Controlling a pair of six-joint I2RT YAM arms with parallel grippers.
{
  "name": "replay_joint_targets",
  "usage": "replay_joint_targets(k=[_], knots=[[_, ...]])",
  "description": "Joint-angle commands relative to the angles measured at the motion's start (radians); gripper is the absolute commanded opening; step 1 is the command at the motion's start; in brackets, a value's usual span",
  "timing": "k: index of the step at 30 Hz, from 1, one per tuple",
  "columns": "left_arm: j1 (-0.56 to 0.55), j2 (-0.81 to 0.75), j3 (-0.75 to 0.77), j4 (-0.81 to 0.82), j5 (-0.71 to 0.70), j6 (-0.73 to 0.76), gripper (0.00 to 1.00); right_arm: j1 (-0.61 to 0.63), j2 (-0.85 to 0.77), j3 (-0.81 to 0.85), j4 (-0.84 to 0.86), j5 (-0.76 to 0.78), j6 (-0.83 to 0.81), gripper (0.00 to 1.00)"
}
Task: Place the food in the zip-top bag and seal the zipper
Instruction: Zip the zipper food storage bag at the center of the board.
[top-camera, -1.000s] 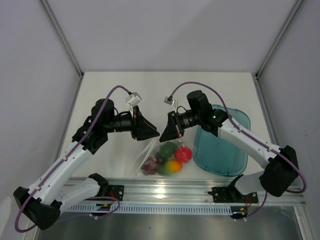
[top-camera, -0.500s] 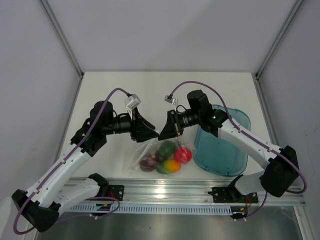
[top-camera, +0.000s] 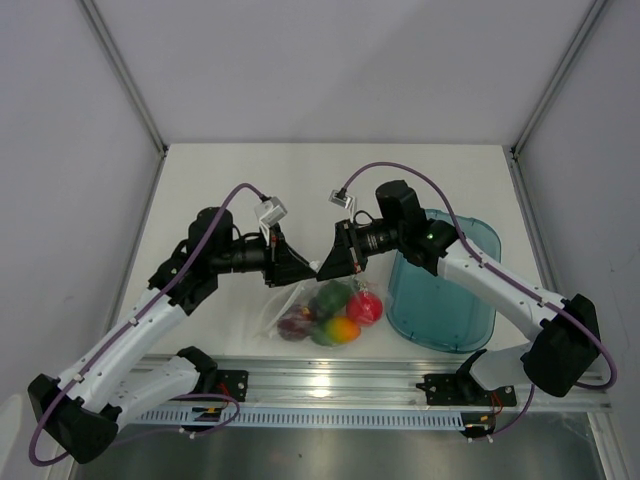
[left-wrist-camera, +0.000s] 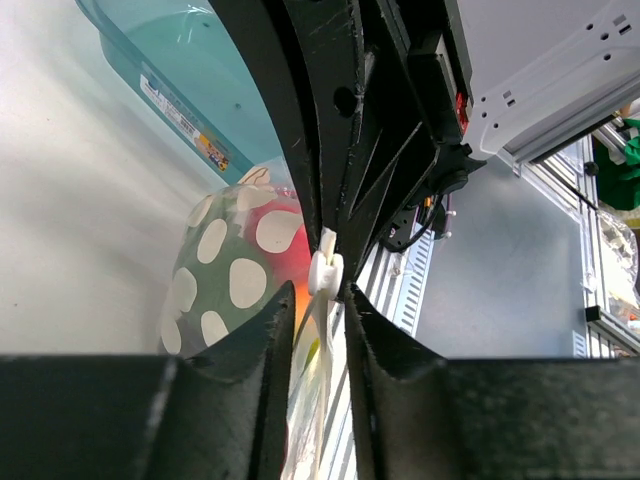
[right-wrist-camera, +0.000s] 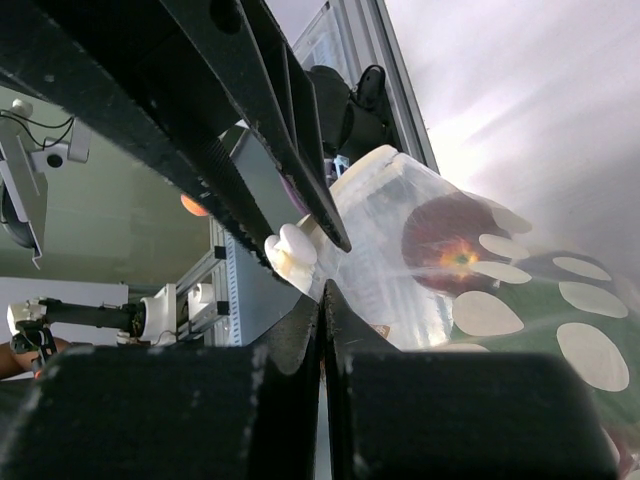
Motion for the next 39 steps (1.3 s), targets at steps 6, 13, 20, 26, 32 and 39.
replay_joint_targets(k=[6,13,20,26,32,39], knots=[[-0.006,0.007,0.008,0.069,0.006,-0.023,0.29,0.007,-0.033,0.000,0.037,-0.011,-0.006,0.00],[-0.006,0.003,0.014,0.063,0.005,-0.020,0.39,0.009,-0.035,-0.001,0.024,-0.012,-0.017,0.00],[-0.008,0.007,0.009,0.075,0.002,-0.026,0.29,0.007,-0.032,0.000,0.014,-0.020,-0.027,0.00],[-0.006,0.008,0.011,0.095,0.011,-0.037,0.09,0.007,-0.032,0.005,0.001,-0.026,-0.041,0.00],[-0.006,0.011,0.005,0.106,0.036,-0.047,0.01,0.009,-0.027,0.019,-0.011,-0.058,-0.059,0.00],[-0.006,0.010,-0.010,0.112,0.060,-0.058,0.01,0.007,-0.019,0.031,-0.025,-0.083,-0.086,0.22]])
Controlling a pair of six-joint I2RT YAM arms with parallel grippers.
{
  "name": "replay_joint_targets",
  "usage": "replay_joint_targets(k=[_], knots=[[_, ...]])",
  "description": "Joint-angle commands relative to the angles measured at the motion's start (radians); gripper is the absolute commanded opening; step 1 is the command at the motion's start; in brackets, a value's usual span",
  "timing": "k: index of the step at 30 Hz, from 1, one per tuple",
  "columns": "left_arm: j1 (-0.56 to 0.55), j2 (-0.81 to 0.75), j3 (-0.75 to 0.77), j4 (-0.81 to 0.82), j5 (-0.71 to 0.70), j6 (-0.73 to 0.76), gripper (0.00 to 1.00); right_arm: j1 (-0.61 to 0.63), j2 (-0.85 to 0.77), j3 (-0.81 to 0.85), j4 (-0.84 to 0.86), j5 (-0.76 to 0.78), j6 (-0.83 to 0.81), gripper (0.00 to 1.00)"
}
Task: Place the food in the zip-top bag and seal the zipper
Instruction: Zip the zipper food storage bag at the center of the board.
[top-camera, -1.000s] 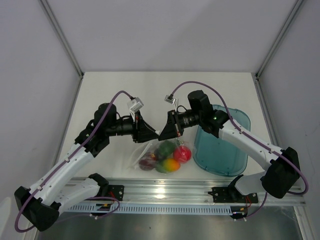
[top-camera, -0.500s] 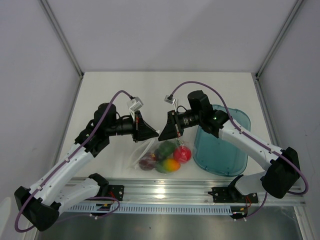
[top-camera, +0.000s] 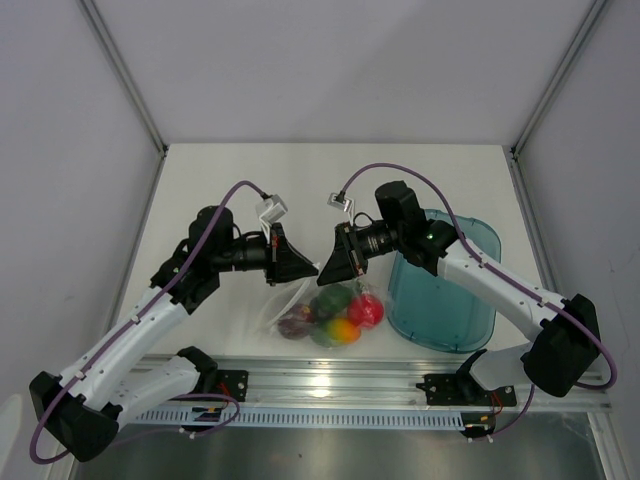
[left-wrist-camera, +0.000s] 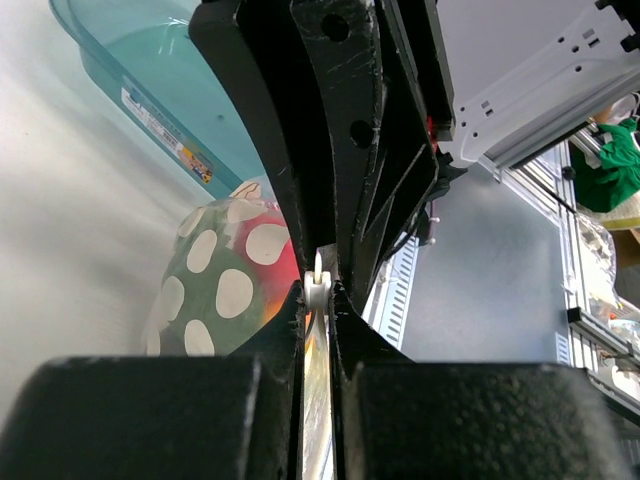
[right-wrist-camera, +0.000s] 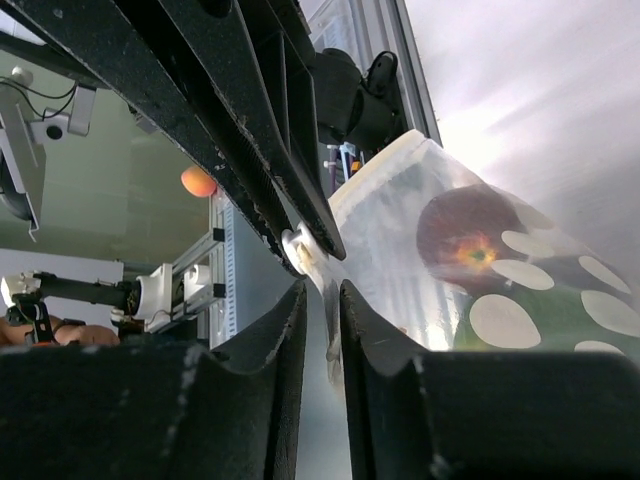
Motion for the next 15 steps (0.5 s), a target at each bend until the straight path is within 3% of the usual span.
replay_joint_targets(k=[1,9,15], knots=[[-0.005,-0.004,-0.009,0.058,0.034,-0.018,0.01,0.003,-0.016,0.031,-0.004,-0.045,-0.029,0.22],[-0.005,-0.008,-0.012,0.049,0.042,-0.029,0.01,-0.003,0.004,0.037,-0.006,-0.037,-0.049,0.00],[-0.005,-0.013,-0.015,0.022,0.002,-0.035,0.01,-0.015,0.017,0.069,-0.043,0.027,-0.066,0.00]])
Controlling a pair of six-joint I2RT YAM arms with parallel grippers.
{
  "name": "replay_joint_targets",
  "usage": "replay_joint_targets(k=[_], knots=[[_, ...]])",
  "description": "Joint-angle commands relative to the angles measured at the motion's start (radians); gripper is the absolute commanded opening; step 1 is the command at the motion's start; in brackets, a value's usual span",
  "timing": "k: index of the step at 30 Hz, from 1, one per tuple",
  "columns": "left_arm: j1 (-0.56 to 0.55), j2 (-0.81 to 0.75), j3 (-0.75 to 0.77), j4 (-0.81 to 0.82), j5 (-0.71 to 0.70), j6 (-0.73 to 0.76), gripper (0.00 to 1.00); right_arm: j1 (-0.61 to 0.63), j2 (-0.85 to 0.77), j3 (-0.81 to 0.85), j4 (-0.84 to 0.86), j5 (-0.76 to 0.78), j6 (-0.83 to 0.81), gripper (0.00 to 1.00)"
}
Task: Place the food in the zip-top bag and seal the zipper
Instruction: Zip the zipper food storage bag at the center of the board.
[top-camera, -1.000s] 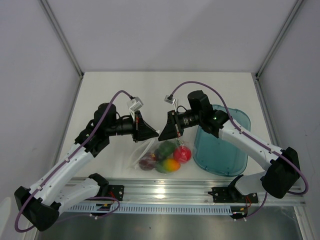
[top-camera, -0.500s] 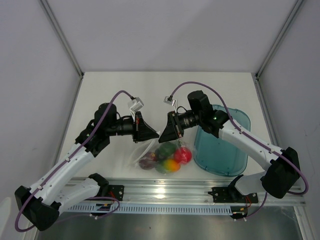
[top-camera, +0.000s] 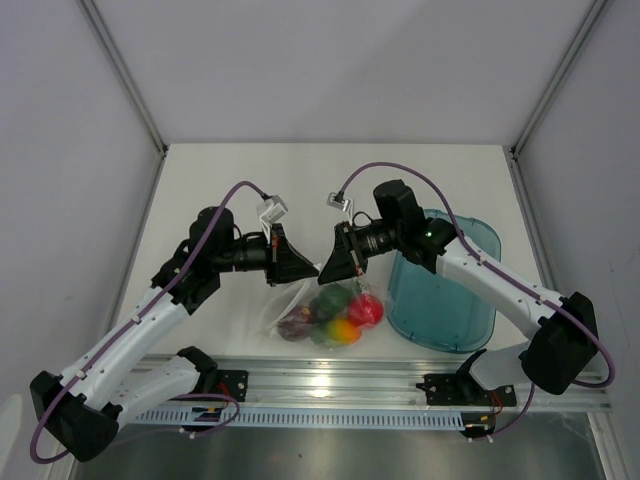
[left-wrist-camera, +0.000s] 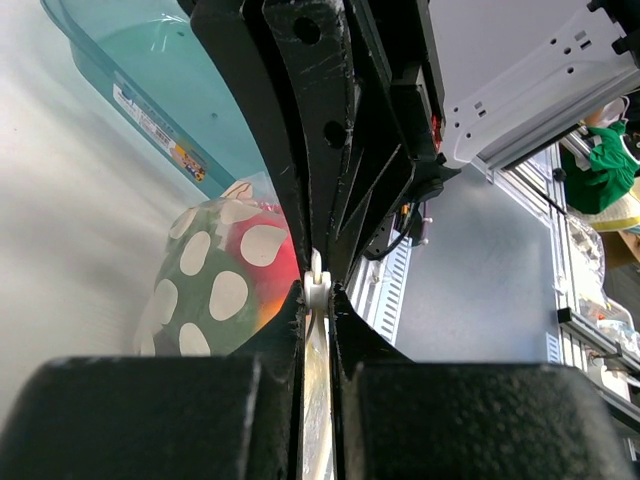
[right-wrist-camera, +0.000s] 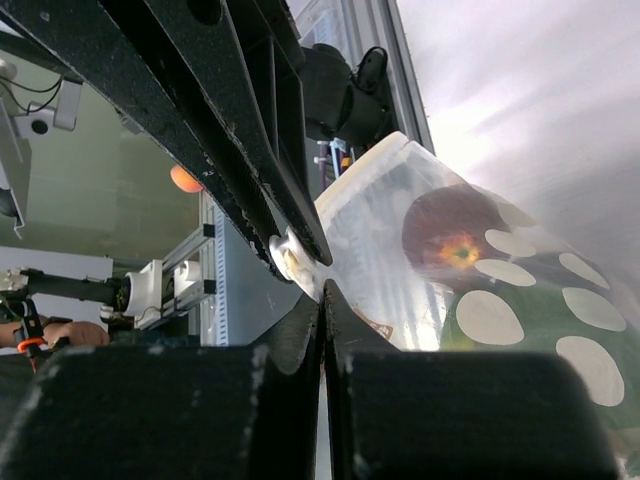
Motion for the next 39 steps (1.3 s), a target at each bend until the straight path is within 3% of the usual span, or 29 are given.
replay_joint_targets(k=[1,31,39], knots=[[-0.006,-0.013,-0.001,0.006,-0.016,-0.015,0.01,-0.010,0.001,0.050,0.004,0.044,-0.018,0.00],[-0.004,-0.020,-0.004,-0.041,-0.033,-0.001,0.01,-0.149,-0.063,-0.079,0.274,0.058,0.272,0.00],[-0.004,-0.017,0.022,-0.089,-0.031,0.016,0.01,-0.176,-0.059,-0.077,0.286,-0.032,0.259,0.00]])
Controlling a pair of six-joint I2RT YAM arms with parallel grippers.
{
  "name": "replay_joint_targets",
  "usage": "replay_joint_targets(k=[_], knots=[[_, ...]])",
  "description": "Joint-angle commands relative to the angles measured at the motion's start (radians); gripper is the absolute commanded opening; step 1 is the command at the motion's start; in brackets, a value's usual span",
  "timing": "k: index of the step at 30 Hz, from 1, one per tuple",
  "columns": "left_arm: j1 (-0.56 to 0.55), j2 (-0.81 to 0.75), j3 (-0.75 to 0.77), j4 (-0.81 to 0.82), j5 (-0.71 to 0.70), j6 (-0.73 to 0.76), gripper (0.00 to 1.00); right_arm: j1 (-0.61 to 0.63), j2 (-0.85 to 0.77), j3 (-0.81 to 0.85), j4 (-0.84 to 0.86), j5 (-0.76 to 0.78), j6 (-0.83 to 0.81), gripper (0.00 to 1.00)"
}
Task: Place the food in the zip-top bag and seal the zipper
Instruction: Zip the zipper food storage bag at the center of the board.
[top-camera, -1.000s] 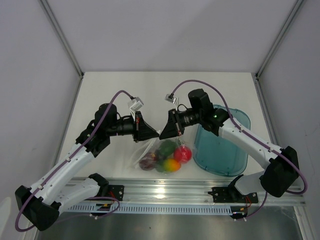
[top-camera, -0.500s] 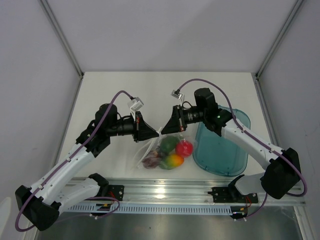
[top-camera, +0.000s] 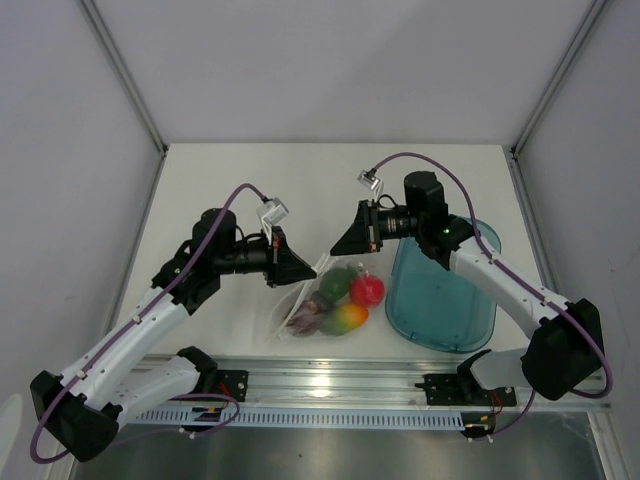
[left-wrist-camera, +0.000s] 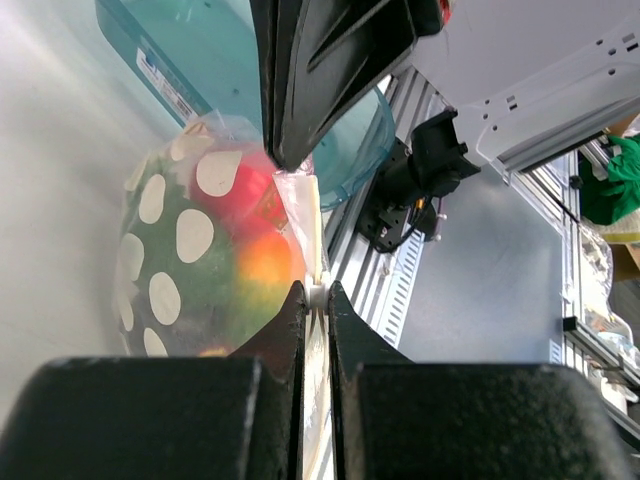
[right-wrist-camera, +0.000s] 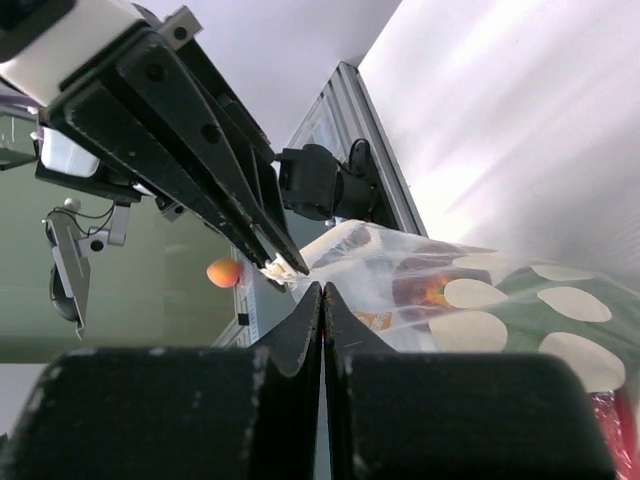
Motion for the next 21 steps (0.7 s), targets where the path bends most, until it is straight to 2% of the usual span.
replay_joint_targets(k=[1,2,3,4,5,7,14,21], knots=[[-0.006,-0.015,0.030,-0.048,0.043,0.019,0.01,-0.006,-0.016,0.024,0.008,-0.070,-0.040,0.00],[-0.004,-0.011,0.037,-0.051,0.050,0.019,0.01,-0.005,-0.013,0.041,-0.029,-0.083,-0.069,0.00],[-0.006,-0.005,0.048,-0.055,0.056,0.019,0.01,-0.002,-0.013,0.078,-0.075,-0.086,-0.154,0.04],[-0.006,-0.001,0.050,-0.058,0.063,0.019,0.01,0.008,-0.016,0.095,-0.157,-0.078,-0.199,0.11],[-0.006,0.002,0.054,-0.058,0.065,0.017,0.01,0.009,-0.017,0.109,-0.184,-0.065,-0.239,0.22],[-0.006,0.005,0.057,-0.056,0.068,0.017,0.01,0.009,-0.026,0.118,-0.198,-0.077,-0.299,0.33],[-0.004,0.012,0.053,-0.047,0.079,0.013,0.01,0.018,-0.023,0.122,-0.163,-0.126,-0.345,0.46],[-0.004,0.015,0.051,-0.039,0.093,0.007,0.01,0.038,0.024,0.178,-0.195,-0.126,-0.412,0.43]])
